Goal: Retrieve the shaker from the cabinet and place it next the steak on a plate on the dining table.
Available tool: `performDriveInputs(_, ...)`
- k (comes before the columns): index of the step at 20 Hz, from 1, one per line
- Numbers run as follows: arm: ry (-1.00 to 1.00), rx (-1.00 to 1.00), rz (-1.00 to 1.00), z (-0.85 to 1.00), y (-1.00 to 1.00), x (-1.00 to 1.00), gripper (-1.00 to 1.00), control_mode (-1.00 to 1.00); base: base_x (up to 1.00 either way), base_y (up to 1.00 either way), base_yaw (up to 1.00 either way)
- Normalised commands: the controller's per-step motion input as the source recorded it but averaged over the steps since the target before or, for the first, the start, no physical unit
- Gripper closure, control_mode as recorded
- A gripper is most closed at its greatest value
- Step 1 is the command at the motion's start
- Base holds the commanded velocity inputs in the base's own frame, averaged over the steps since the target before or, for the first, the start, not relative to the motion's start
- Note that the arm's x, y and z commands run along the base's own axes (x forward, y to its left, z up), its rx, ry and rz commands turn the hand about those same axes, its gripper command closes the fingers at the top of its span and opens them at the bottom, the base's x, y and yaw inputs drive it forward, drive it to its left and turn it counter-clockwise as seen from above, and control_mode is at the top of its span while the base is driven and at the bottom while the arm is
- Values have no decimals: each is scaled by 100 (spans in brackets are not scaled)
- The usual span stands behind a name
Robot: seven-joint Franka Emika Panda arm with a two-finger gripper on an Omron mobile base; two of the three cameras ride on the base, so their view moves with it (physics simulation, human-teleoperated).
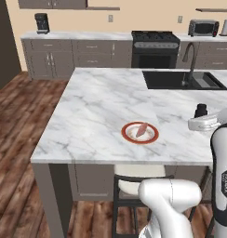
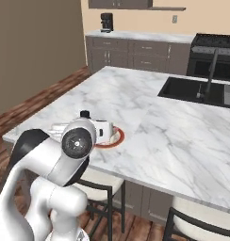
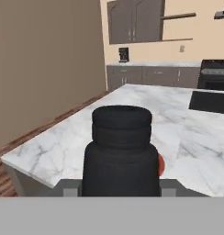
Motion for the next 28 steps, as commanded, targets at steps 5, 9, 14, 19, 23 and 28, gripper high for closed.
performDriveInputs(5,6,4,43,-38,-47,79,100,-100,0,0,0)
performDriveInputs(9,-13,3,42,-64,-5,54,100,-100,0,0,0)
performDriveInputs(14,-10,3,36,-69,-4,72,100,-100,0,0,0)
performDriveInputs(19,13,11,21,-42,-3,100,100,-100,0,0,0)
performDriveInputs(23,17,8,13,-28,-31,100,100,-100,0,0,0)
performDriveInputs(28,1,11,18,-17,-54,74,100,-100,0,0,0)
